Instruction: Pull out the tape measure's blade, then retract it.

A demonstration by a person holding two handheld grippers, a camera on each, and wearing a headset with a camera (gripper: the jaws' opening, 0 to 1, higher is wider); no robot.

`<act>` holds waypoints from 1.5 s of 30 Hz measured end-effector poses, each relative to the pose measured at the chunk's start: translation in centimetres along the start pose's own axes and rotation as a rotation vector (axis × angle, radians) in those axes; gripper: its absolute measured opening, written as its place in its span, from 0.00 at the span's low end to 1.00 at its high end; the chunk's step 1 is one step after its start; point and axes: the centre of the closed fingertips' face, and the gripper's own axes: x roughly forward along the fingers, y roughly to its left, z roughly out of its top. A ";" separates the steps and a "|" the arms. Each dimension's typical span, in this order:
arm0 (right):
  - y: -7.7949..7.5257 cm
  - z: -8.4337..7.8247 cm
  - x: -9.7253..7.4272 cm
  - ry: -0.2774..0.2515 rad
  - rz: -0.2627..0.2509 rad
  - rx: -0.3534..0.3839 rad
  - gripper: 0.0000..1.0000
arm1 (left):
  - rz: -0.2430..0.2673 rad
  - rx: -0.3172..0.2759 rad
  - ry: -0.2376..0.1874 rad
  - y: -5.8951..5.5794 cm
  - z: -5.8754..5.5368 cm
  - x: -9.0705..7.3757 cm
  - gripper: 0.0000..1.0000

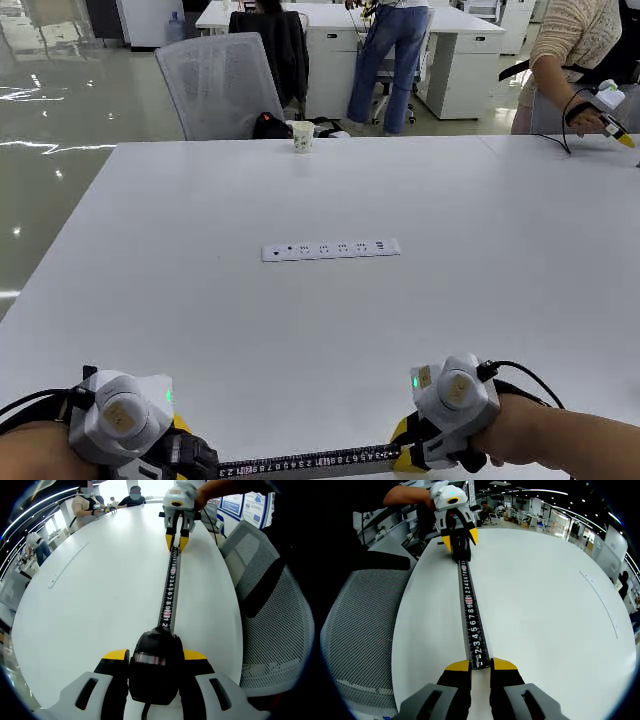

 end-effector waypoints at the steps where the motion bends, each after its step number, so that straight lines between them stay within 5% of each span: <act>1: 0.0 0.0 0.0 0.000 0.000 0.001 0.10 | 0.000 0.000 0.000 0.0 0.0 0.0 0.34; 29: -0.1 -0.5 -0.4 0.002 0.007 0.008 0.12 | -0.011 -0.029 -0.039 0.5 0.3 0.1 0.35; 45: 0.1 -0.4 -0.3 0.063 0.011 -0.077 0.13 | -0.024 0.030 0.009 0.1 0.2 0.1 0.35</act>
